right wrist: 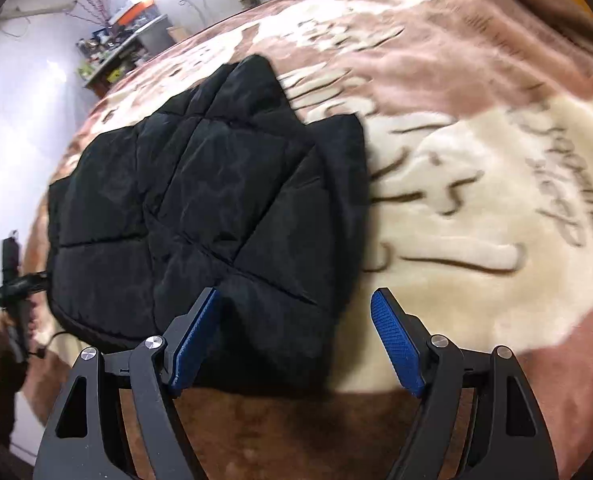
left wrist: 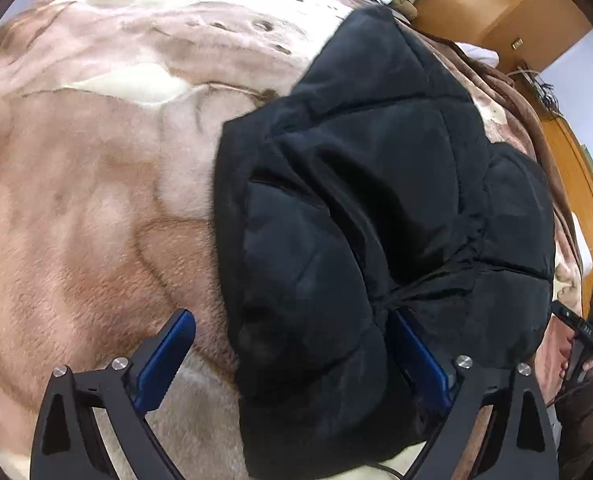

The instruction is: Fold large clothes

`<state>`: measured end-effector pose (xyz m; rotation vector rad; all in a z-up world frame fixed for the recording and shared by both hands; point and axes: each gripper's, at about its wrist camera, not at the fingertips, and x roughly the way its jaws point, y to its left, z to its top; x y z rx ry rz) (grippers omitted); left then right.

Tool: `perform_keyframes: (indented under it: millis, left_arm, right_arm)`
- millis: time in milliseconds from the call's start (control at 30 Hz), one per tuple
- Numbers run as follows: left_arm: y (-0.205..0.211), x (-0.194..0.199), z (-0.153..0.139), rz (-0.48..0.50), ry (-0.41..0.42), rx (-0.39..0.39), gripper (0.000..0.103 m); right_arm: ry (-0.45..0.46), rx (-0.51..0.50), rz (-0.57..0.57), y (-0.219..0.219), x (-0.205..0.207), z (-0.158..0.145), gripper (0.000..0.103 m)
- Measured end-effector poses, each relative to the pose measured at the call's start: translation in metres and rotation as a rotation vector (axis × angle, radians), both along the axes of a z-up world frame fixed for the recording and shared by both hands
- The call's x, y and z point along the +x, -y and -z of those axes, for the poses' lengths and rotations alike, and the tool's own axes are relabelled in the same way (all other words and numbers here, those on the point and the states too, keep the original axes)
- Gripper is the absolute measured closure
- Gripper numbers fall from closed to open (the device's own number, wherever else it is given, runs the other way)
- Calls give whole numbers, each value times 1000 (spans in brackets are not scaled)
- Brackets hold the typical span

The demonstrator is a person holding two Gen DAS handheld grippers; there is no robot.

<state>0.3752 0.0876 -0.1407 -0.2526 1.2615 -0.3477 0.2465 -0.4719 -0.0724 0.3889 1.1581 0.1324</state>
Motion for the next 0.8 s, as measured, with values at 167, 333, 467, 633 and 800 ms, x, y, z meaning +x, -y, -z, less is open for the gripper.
perform_keyframes:
  millis: [167, 333, 467, 633, 800]
  left_arm:
    - [7, 8, 15, 22, -26, -37, 0]
    - [12, 16, 29, 41, -71, -95, 0]
    - [19, 19, 35, 67, -69, -81, 0]
    - [33, 27, 40, 75, -94, -53, 0]
    - [52, 31, 42, 68, -89, 0, 0]
  right_arm:
    - [-40, 151, 6, 7, 19, 22, 24]
    - [-78, 217, -11, 15, 26, 43, 7]
    - [-83, 265, -47, 12, 34, 55, 4]
    - [-111, 260, -84, 5, 45, 68, 4]
    - [-97, 202, -71, -4, 39, 64, 6]
